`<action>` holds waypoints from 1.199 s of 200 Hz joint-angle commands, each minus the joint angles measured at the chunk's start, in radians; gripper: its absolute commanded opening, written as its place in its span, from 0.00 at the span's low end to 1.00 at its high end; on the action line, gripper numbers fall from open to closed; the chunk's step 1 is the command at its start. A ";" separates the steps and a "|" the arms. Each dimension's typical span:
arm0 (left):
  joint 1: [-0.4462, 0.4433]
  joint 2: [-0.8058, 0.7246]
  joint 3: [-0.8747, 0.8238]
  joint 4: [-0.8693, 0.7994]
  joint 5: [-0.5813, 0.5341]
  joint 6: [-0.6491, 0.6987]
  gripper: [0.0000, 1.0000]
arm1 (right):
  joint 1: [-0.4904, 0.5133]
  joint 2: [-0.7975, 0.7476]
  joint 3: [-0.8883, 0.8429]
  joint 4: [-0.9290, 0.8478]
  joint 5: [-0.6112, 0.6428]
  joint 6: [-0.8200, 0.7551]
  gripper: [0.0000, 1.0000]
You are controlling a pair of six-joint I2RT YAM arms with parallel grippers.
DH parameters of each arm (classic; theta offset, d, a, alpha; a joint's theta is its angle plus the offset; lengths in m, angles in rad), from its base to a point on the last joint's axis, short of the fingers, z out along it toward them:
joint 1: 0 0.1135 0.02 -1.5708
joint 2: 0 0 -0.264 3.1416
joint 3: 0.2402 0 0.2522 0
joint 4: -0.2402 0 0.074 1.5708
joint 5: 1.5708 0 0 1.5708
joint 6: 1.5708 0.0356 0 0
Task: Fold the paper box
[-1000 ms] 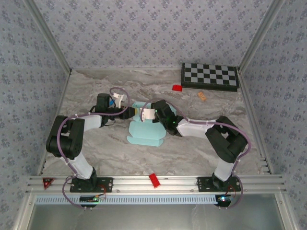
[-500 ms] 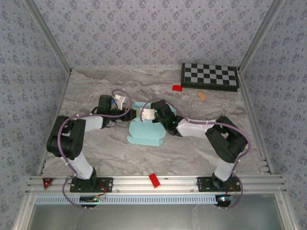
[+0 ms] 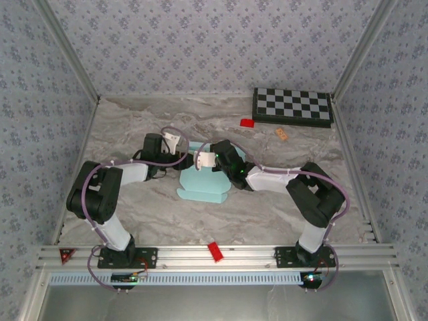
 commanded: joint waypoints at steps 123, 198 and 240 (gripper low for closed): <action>-0.037 -0.036 -0.032 0.054 -0.269 -0.048 0.45 | 0.029 -0.010 -0.007 -0.046 -0.030 0.021 0.00; -0.054 -0.012 -0.040 0.116 -0.313 -0.030 0.44 | 0.030 -0.006 -0.007 -0.066 -0.038 0.030 0.00; -0.062 0.004 -0.028 0.135 -0.337 -0.004 0.45 | 0.029 -0.002 -0.003 -0.070 -0.042 0.035 0.00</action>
